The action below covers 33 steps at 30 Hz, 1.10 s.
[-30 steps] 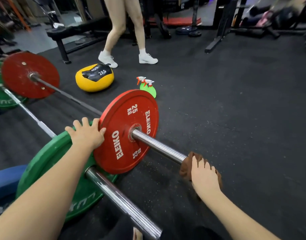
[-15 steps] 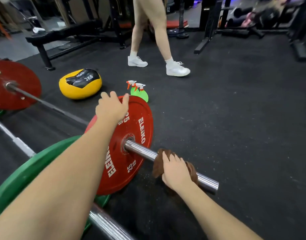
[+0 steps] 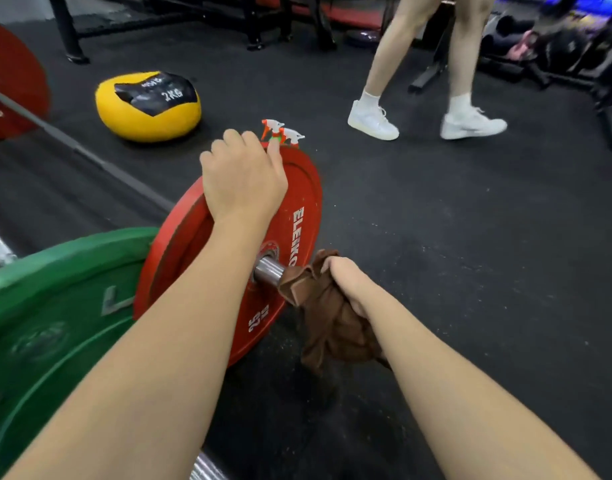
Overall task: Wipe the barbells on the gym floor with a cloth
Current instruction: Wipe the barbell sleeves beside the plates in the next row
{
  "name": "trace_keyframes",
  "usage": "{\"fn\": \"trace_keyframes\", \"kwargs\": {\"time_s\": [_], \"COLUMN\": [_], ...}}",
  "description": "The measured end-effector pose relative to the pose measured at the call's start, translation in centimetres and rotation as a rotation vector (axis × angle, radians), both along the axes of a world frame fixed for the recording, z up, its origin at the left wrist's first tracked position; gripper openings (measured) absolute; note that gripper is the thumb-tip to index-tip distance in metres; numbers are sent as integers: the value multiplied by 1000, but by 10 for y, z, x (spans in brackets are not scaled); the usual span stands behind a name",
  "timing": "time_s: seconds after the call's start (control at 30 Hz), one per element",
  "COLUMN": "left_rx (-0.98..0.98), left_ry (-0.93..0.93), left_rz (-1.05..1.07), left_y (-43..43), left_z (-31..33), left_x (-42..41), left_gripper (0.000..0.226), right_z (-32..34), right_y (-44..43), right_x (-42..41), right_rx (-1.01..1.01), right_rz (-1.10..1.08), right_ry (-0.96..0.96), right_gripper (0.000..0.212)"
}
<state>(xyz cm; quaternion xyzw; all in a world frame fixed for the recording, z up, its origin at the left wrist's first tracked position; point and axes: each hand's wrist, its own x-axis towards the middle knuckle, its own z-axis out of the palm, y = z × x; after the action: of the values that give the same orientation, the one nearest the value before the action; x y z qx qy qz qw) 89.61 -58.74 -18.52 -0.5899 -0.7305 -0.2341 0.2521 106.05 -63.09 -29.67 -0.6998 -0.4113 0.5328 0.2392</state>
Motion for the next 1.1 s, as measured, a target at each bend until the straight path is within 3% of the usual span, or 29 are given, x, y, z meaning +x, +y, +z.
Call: {"fn": "trace_keyframes", "kwargs": {"time_s": [0.2, 0.37, 0.6, 0.8, 0.93, 1.1], "left_rx": [123, 162, 120, 97, 88, 69], "left_ry": [48, 47, 89, 60, 58, 47], "left_rz": [34, 38, -17, -28, -22, -28], "left_y": [3, 3, -2, -5, -5, -5], "left_z": [-5, -6, -5, -3, -3, -2], "left_x": [-2, -1, -4, -3, -3, -2], "left_gripper": [50, 57, 63, 65, 66, 65], "right_z": [-6, -13, -19, -23, -18, 0], "right_y": [35, 57, 45, 5, 8, 20], "right_x": [-25, -39, -29, 29, 20, -27], "right_rx": [-107, -259, -226, -318, -304, -94], "right_rz": [-64, -46, -60, -71, -59, 52], "right_ry": [220, 306, 436, 349, 367, 91], "right_gripper": [23, 31, 31, 45, 45, 39]}}
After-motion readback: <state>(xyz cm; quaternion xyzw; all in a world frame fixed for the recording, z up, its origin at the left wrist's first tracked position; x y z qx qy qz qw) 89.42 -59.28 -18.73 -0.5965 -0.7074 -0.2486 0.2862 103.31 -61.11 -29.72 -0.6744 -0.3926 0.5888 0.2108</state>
